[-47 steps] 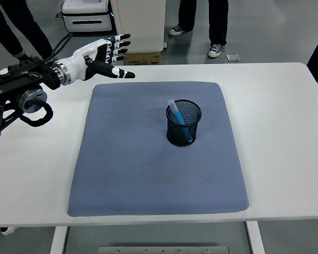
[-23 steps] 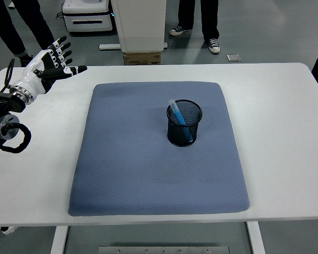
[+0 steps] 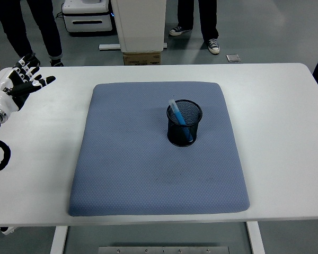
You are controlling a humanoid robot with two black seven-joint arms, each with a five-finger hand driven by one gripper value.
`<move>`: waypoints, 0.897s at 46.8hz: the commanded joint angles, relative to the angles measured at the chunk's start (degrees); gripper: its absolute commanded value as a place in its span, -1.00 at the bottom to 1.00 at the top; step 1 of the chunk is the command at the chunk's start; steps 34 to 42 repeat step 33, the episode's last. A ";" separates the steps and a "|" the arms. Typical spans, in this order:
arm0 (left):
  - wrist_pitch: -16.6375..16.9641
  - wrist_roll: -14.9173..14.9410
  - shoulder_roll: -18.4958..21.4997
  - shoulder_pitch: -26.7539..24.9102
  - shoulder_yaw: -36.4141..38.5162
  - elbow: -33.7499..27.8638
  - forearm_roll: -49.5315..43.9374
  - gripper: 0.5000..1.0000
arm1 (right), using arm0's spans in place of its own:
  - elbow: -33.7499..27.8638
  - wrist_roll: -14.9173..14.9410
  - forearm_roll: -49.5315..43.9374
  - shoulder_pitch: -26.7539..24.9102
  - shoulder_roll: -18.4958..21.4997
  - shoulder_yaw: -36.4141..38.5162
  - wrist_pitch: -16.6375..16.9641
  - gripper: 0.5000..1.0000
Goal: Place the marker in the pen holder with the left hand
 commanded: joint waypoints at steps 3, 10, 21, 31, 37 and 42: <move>0.01 0.01 0.00 0.72 -0.01 -0.02 0.10 1.00 | 0.00 0.02 0.09 0.00 0.00 -0.06 0.01 1.00; 0.10 0.01 -0.18 1.77 -0.18 -0.02 0.10 1.00 | 0.00 0.02 0.09 -0.09 0.00 -0.06 0.01 1.00; 0.10 0.01 -0.53 1.77 -0.18 -0.02 0.18 1.00 | 0.27 0.02 -0.09 -0.18 0.00 -0.23 0.10 1.00; 0.10 0.01 -0.62 1.77 -0.27 -0.02 0.10 1.00 | 0.09 -0.07 -0.09 -0.18 0.00 -0.23 0.01 1.00; 0.10 0.01 -0.62 1.77 -0.27 -0.02 0.10 1.00 | 0.09 0.02 0.09 -0.09 0.00 0.21 0.01 1.00; 0.10 0.01 -0.62 1.77 -0.27 -0.02 0.10 1.00 | 0.09 0.02 0.09 -0.09 0.00 0.21 0.01 1.00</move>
